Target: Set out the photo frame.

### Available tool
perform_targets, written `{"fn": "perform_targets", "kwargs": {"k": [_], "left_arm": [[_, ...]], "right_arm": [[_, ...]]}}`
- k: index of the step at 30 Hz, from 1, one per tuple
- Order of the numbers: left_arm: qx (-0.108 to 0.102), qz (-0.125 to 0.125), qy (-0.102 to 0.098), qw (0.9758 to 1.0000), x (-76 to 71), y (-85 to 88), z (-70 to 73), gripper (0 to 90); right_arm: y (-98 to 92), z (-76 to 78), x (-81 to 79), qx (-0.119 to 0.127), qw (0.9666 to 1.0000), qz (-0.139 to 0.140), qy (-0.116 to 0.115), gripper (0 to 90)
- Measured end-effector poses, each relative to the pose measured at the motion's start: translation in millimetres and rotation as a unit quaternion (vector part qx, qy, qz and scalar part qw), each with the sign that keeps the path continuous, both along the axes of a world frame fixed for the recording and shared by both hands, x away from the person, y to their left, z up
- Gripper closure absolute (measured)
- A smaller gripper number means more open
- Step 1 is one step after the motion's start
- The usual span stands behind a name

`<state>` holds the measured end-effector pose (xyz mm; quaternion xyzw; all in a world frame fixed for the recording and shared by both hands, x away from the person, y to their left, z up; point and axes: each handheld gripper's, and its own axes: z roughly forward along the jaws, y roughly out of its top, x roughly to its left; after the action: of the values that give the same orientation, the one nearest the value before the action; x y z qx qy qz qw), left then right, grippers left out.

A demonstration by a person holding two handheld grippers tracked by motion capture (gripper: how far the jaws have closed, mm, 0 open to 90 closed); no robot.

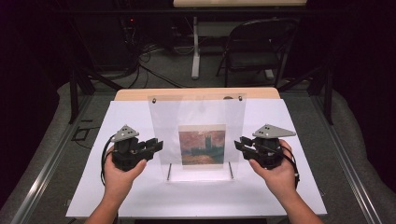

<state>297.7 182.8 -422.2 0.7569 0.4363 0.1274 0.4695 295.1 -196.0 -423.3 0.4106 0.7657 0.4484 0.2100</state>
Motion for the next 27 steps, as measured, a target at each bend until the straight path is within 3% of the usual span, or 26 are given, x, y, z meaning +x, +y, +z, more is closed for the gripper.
{"fn": "perform_targets", "kwargs": {"k": [17,24,26,27], "left_arm": [[-0.003,-0.004,0.001,1.0,-7.7,4.3,-2.0,60.0],[-0.015,0.004,-0.006,0.9999,-16.2,18.6,1.3,51.6],[-0.014,0.01,-0.007,0.9998,-18.7,23.9,1.5,48.5],[-0.003,0.021,-0.014,0.9997,-21.4,29.2,0.2,47.0]], "right_arm": [[-2.2,-3.1,-5.0,0.011,0.9999,0.013,-0.001,65.9],[-9.0,-8.0,-10.4,0.013,0.9998,0.017,0.005,55.5],[-13.6,-9.4,-13.1,0.016,0.9997,0.016,0.006,52.8],[-16.5,-9.9,-14.9,0.017,0.9997,0.015,0.004,51.8]]}}
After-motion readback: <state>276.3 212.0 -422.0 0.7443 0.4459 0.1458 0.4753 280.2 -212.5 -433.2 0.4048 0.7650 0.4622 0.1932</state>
